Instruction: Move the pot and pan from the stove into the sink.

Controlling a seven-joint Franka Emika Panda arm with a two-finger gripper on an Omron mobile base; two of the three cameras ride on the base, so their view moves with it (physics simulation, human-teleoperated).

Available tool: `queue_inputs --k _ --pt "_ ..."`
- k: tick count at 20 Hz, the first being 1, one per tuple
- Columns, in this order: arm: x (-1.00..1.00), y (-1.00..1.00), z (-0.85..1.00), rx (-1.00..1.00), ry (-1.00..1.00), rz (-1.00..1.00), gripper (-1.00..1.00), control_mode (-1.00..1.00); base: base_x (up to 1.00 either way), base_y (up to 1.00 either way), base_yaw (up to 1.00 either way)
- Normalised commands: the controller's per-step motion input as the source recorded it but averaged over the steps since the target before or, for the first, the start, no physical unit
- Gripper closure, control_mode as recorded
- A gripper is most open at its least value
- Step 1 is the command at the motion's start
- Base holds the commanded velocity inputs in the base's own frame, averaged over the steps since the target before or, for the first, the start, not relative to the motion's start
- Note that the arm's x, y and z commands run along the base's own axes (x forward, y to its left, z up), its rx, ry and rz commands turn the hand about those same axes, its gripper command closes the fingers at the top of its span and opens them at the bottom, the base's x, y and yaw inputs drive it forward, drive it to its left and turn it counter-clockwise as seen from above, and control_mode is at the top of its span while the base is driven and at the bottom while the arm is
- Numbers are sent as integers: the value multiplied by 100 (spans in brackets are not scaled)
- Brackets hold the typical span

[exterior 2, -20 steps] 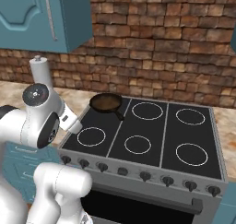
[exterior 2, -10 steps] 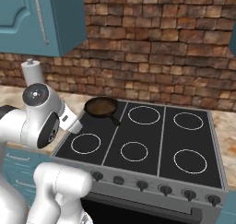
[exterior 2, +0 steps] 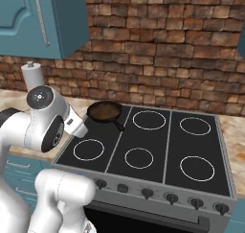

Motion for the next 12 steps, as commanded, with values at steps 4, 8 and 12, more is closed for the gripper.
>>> queue_inputs --k 4,8,12 --pt "35 -7 0 0 0 -20 -100 -100 0 0 0" --pt "22 0 0 0 0 -23 -100 -100 0 0 0" --pt "2 -4 -2 0 0 1 -100 -100 0 0 0"
